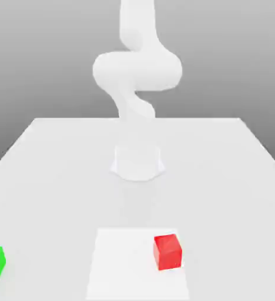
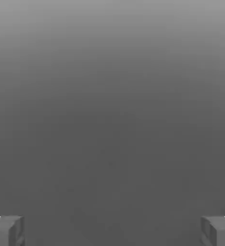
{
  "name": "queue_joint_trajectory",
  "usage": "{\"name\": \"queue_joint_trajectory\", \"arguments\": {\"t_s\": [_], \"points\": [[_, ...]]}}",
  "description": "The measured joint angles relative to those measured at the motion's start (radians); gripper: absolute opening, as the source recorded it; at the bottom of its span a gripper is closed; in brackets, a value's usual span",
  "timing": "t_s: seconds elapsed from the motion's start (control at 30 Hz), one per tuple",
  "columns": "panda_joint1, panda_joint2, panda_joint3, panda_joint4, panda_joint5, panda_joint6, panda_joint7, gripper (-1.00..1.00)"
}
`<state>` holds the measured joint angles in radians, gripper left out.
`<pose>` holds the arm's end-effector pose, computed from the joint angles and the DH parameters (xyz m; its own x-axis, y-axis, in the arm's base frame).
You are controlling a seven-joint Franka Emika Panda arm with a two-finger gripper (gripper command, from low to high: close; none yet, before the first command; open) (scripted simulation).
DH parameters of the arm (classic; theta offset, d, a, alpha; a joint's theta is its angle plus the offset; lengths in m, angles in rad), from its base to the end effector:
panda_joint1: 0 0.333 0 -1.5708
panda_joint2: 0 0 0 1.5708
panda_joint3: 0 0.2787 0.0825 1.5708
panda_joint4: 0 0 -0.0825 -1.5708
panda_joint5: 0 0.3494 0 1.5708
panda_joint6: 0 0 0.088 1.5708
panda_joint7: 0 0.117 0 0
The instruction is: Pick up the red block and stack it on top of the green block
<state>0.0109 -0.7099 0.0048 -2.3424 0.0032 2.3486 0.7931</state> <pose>0.3779 0.0065 0.6284 0.5395 -0.7049 0.4605 -0.5274 -0.7092 -0.4678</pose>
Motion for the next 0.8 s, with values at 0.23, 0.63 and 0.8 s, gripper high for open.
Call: {"name": "queue_joint_trajectory", "arguments": {"t_s": [0.23, 0.63, 0.8], "points": [[0.029, 0.261, 0.019, -0.122, 0.009, 0.140, -0.020, 0.00], [0.077, 0.696, 0.057, -0.326, -0.004, 0.375, -0.033, 0.00], [0.090, 0.878, 0.046, -0.343, -0.034, 0.507, -0.014, 0.00]]}}
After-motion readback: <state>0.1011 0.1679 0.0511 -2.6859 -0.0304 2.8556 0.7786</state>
